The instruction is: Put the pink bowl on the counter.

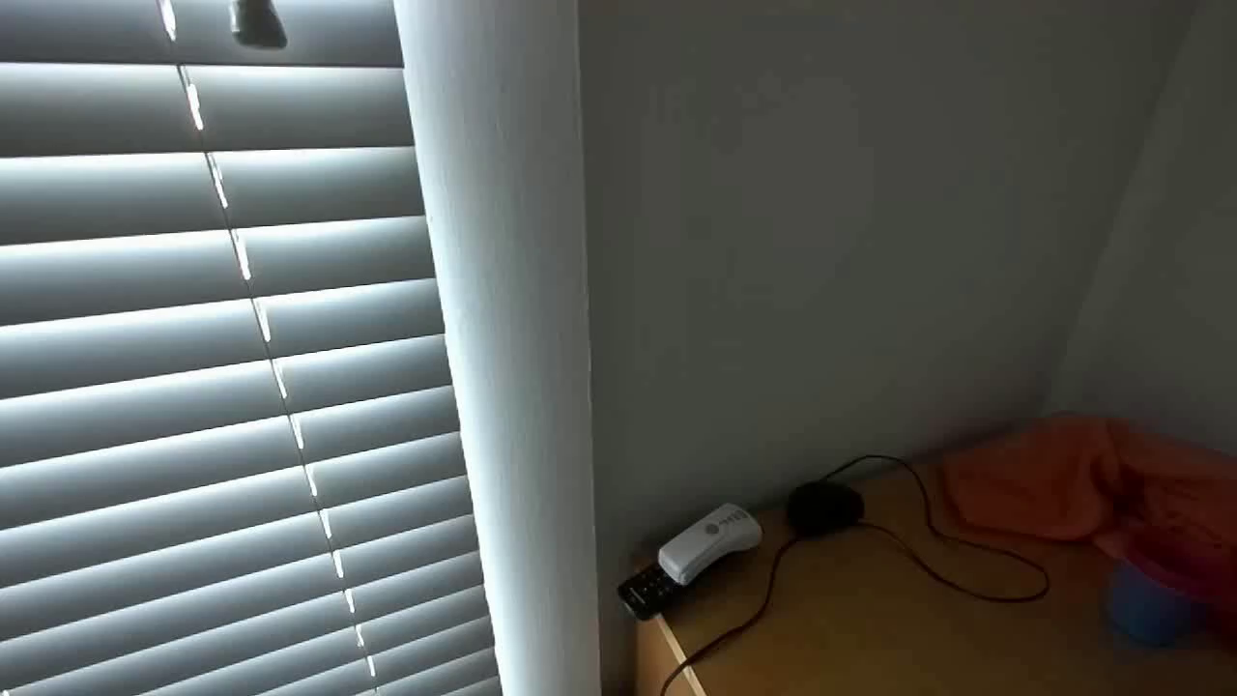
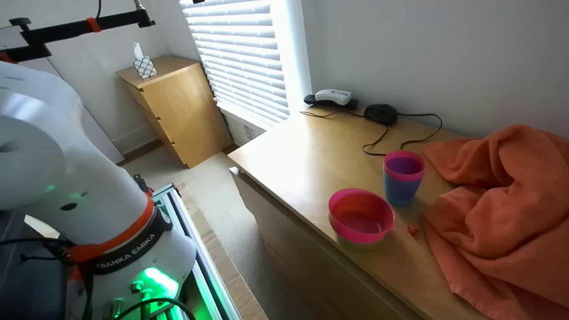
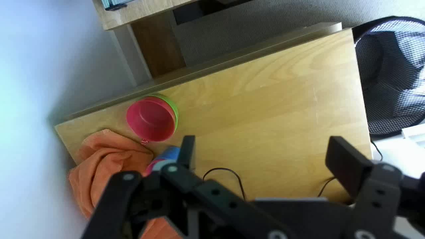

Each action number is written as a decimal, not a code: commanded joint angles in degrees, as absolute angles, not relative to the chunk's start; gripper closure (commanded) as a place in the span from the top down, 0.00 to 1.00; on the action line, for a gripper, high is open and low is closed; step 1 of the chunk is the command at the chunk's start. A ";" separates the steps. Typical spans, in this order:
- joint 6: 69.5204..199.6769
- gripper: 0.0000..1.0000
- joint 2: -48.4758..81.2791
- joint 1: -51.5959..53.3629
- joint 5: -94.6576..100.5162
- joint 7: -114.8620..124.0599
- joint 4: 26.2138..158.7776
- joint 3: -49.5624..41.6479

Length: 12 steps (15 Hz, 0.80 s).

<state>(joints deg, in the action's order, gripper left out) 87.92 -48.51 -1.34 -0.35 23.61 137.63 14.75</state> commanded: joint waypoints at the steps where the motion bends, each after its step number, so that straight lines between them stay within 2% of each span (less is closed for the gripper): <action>1: 87.80 1.00 -48.36 -0.90 -0.11 23.86 137.48 14.46; 7: 88.27 1.00 -48.18 -1.37 -0.03 23.92 137.87 13.88; 12: 89.61 1.00 -47.44 -4.73 -0.08 21.18 142.68 6.21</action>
<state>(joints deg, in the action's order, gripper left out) 87.94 -47.84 -3.17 -0.14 23.31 139.31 11.04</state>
